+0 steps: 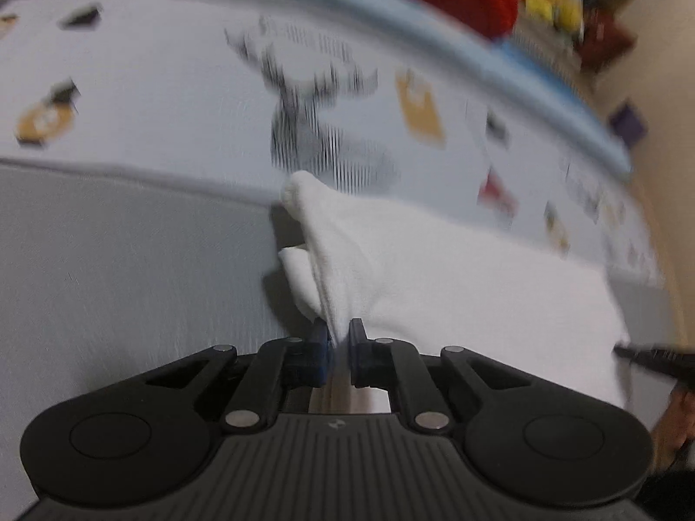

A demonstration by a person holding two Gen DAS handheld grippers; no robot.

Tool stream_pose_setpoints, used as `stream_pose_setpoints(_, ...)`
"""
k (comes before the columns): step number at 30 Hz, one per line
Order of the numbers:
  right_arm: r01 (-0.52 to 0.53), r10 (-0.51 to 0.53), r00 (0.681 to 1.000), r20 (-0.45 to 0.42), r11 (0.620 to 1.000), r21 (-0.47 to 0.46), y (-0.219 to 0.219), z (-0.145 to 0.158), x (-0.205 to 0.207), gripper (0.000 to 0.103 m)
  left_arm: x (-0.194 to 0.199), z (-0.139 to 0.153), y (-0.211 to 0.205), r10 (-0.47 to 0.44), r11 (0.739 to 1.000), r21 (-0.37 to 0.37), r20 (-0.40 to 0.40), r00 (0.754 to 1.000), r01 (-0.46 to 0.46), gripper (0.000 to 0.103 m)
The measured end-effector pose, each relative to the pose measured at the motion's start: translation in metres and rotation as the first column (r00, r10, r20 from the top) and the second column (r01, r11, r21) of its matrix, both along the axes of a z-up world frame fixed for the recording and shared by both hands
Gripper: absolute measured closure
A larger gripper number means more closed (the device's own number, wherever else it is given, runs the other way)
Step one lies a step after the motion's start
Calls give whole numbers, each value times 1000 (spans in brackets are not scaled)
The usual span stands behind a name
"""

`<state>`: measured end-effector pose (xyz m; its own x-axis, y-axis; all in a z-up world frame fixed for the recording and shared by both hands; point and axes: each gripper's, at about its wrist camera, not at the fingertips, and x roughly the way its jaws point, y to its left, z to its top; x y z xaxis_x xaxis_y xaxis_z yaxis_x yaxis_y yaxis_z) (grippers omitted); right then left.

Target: Fold small clothes

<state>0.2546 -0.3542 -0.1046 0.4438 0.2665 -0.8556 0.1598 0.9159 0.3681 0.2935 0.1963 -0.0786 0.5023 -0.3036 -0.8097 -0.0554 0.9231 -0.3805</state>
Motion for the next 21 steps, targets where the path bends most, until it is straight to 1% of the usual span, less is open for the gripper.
stream_pose_setpoints(1,5,-6,999,34,1000,18,2,4,2,91,-1,7,5,24,999,-22,36,999,-23,94)
stream_pose_setpoints(2,6,-8,998,70,1000,27,5,9,4,91,-2,14,8,36,999,-27,73,997,-34,93)
stream_pose_setpoints(3,4,-7,994,108,1000,25,10,15,5,90,-3,19,9,50,999,-10,107,993,-49,89)
stream_pose_setpoints(4,4,-5,989,147,1000,11,15,19,6,90,-4,23,11,77,997,22,127,989,-80,81)
stream_pose_setpoints(5,7,-2,984,180,1000,-29,24,23,11,87,-5,23,14,101,994,36,125,987,-106,70)
stream_pose_setpoints(6,15,-1,981,193,997,-72,28,25,11,82,-5,19,20,119,993,10,96,988,-121,50)
stream_pose_setpoints(7,18,0,984,179,995,-102,31,24,12,73,-7,15,26,124,992,-19,64,990,-123,44)
stream_pose_setpoints(8,9,5,989,146,995,-99,31,20,14,56,-8,9,29,118,992,-42,21,993,-117,44)
stream_pose_setpoints(9,1,9,994,110,996,-85,31,16,14,49,-9,2,31,106,993,-48,-28,994,-108,44)
stream_pose_setpoints(10,-7,12,997,73,997,-76,30,11,15,49,-11,-2,32,96,994,-40,-62,993,-98,44)
stream_pose_setpoints(12,-31,34,999,28,997,-73,29,5,14,49,-13,-13,33,73,997,-28,-128,989,-77,44)
stream_pose_setpoints(14,-68,66,997,-34,994,-90,30,-4,9,49,-15,-20,35,52,997,-55,-165,985,-62,44)
stream_pose_setpoints(16,-90,82,992,-93,992,-88,29,-13,3,49,-17,-28,34,27,996,-73,-198,980,-42,45)
stream_pose_setpoints(18,-96,89,992,-94,993,-72,27,-12,-3,51,-19,-37,29,11,998,-60,-236,972,-26,46)
stream_pose_setpoints(19,-102,96,991,-88,993,-64,27,-10,-5,53,-20,-39,25,3,999,-42,-233,973,-13,46)
stream_pose_setpoints(20,-109,104,991,-86,993,-54,26,-10,-7,63,-21,-40,24,-7,1000,-26,-225,974,1,47)
stream_pose_setpoints(21,-114,110,990,-86,993,-42,25,-10,-8,73,-22,-39,21,-18,1000,-17,-216,976,15,56)
